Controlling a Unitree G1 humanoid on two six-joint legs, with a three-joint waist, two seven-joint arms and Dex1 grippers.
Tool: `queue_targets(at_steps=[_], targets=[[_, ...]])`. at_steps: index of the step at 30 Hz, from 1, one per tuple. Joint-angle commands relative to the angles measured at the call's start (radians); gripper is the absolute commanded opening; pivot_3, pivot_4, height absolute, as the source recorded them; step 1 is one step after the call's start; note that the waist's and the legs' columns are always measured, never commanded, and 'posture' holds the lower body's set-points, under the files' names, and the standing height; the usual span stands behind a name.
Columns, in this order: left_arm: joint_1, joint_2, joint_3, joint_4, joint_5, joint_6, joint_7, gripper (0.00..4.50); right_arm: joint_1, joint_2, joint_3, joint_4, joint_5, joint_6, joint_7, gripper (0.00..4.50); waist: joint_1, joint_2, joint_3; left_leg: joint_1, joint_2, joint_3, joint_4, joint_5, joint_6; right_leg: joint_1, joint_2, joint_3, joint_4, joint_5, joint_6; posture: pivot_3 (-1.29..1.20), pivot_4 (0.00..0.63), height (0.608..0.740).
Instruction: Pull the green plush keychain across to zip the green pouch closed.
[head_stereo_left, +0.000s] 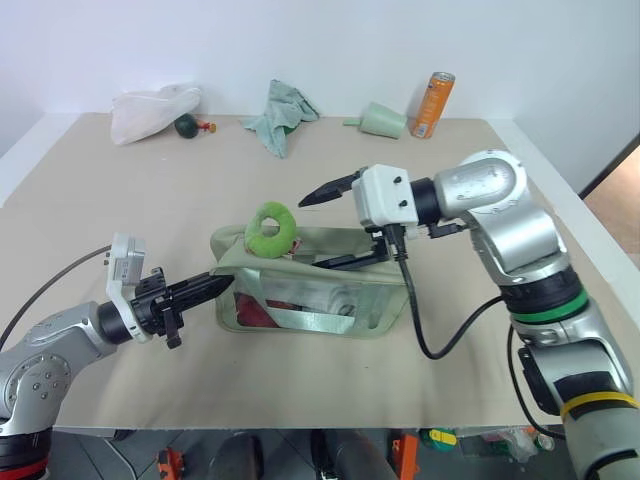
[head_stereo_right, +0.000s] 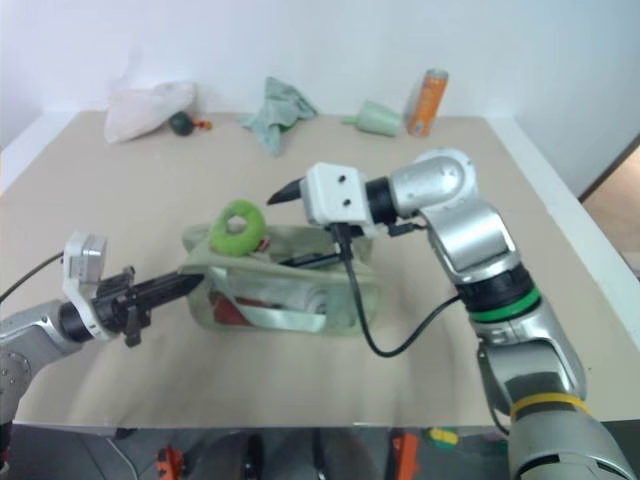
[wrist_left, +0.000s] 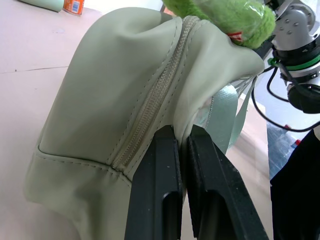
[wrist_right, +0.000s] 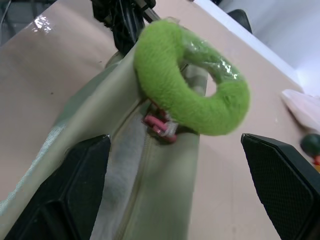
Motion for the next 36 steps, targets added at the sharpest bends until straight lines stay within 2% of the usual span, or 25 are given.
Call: queue_targets(at_steps=[1, 11, 13, 15, 16, 24, 32, 36], targets=[[-0.001, -0.008, 0.006, -0.036, -0.012, -0.015, 0.004, 0.00, -0.056, 0.034, -0.004, 0.011, -0.014, -0.037, -0.001, 4.32, 0.000, 0.000, 0.000, 0.000, 0.000, 0.000, 0.000, 0.000, 0.000, 0.000, 0.000, 0.000, 0.000, 0.000, 0.000, 0.00, 0.150, 0.740], [0.017, -0.023, -0.002, -0.054, -0.013, -0.014, 0.015, 0.00, -0.103, 0.132, 0.001, 0.083, -0.020, -0.044, 0.004, 4.32, 0.001, 0.000, 0.000, 0.000, 0.000, 0.000, 0.000, 0.000, 0.000, 0.000, -0.001, 0.000, 0.000, 0.000, 0.000, 0.00, 0.150, 0.740], [0.019, -0.024, -0.001, -0.054, -0.014, -0.015, 0.018, 0.00, -0.102, 0.149, 0.003, 0.101, -0.017, -0.042, 0.007, 3.85, 0.001, 0.000, 0.000, 0.000, 0.000, -0.001, 0.000, 0.000, 0.000, 0.001, -0.001, -0.001, 0.000, 0.000, 0.000, 0.00, 0.150, 0.740], [0.021, -0.025, 0.000, -0.056, -0.015, -0.017, 0.022, 0.00, -0.101, 0.161, 0.003, 0.113, -0.012, -0.037, 0.010, 3.10, 0.000, 0.000, 0.000, 0.000, 0.000, 0.000, 0.000, 0.000, 0.000, 0.001, -0.001, 0.000, 0.000, 0.000, 0.000, 0.00, 0.150, 0.740], [0.022, -0.026, 0.000, -0.056, -0.015, -0.017, 0.023, 0.00, -0.099, 0.165, 0.004, 0.120, -0.008, -0.032, 0.015, 2.88, 0.000, 0.000, 0.000, 0.000, 0.000, 0.000, 0.000, 0.000, 0.000, 0.001, -0.001, 0.000, 0.000, 0.000, 0.000, 0.00, 0.150, 0.740], [0.025, -0.031, 0.001, -0.057, -0.016, -0.022, 0.032, 0.00, -0.092, 0.163, 0.000, 0.139, -0.004, -0.017, 0.049, 0.03, 0.001, 0.000, 0.000, 0.000, 0.000, 0.000, 0.000, 0.000, 0.000, 0.001, -0.001, 0.000, 0.000, 0.000, 0.000, 0.00, 0.150, 0.740], [0.014, -0.037, -0.004, -0.051, -0.016, -0.024, 0.035, 0.00, -0.085, 0.139, -0.015, 0.131, 0.004, 0.006, 0.064, 0.03, 0.001, 0.000, 0.000, 0.000, 0.000, 0.000, 0.000, 0.000, 0.000, 0.001, -0.001, -0.001, 0.000, 0.000, 0.000, 0.00, 0.150, 0.740], [0.011, -0.042, -0.010, -0.048, -0.013, -0.025, 0.034, 0.00, -0.092, 0.107, -0.053, 0.142, -0.009, 0.007, 0.025, 0.03, 0.001, 0.000, 0.000, 0.000, -0.001, 0.000, 0.000, 0.000, 0.000, 0.001, -0.001, 0.000, 0.000, 0.000, 0.000, 0.00, 0.150, 0.740]])
